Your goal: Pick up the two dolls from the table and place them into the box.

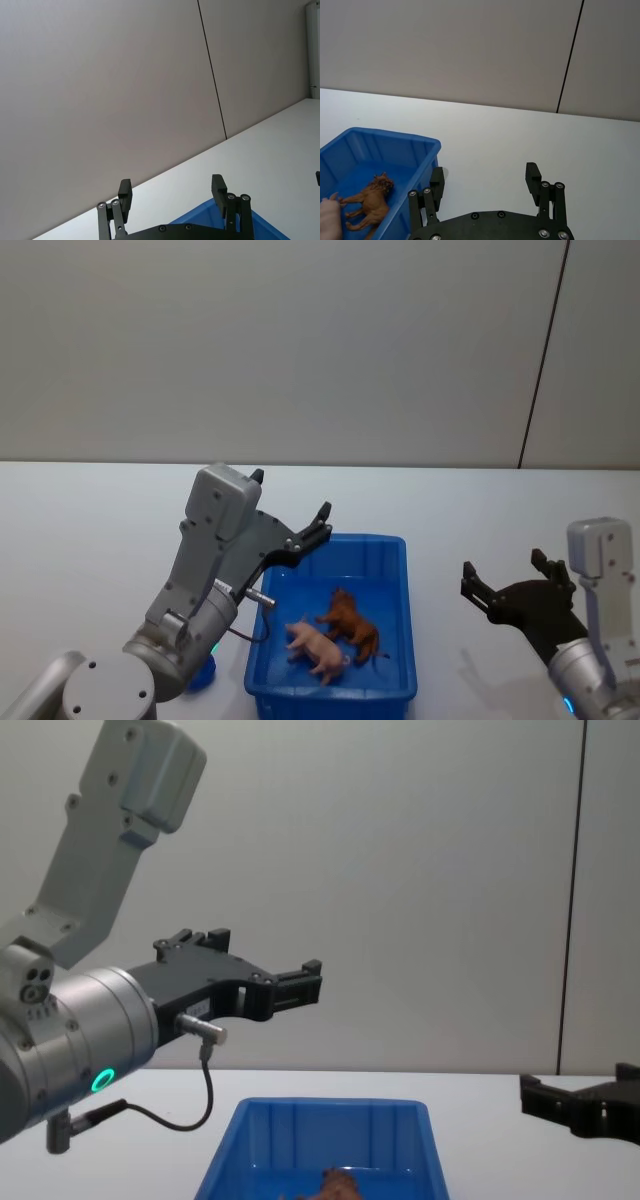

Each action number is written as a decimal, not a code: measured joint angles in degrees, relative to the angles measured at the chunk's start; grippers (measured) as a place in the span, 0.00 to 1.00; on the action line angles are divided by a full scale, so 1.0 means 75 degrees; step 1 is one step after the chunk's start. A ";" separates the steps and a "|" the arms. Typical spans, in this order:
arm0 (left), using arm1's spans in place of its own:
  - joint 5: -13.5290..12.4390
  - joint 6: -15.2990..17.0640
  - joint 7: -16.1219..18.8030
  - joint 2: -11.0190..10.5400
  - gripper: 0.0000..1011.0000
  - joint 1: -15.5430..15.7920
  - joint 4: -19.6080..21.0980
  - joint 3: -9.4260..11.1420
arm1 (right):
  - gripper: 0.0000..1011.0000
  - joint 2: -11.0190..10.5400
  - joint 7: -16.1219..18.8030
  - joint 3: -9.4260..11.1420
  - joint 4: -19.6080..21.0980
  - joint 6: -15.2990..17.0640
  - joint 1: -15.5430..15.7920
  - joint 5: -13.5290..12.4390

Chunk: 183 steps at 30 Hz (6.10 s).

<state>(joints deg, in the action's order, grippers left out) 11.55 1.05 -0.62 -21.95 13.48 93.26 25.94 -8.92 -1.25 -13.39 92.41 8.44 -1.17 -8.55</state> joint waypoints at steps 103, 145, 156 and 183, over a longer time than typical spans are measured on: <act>0.2397 0.3015 -0.0304 -0.1203 0.99 -0.1165 -0.0083 -0.0965 | 0.99 -0.0127 -0.0216 0.0096 0.0148 -0.0004 0.0171 -0.0064; 0.1905 0.3762 -0.1466 -0.0977 0.25 -0.0530 -0.1089 -0.0972 | 0.99 -0.0127 -0.0216 0.0096 0.0148 -0.0004 0.0172 -0.0064; 0.1697 0.3728 -0.1265 -0.1078 0.18 -0.0609 -0.0719 -0.1012 | 0.99 -0.0127 -0.0216 0.0096 0.0148 -0.0004 0.0171 -0.0064; 0.0921 0.2705 -0.2561 -0.1058 0.08 -0.0142 0.0314 -0.1024 | 0.99 -0.0127 -0.0216 0.0096 0.0148 -0.0004 0.0171 -0.0064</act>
<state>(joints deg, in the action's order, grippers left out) 18.46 21.33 -19.83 -29.88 12.41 95.62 18.26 -9.87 -2.87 -12.67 93.52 8.41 0.12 -9.03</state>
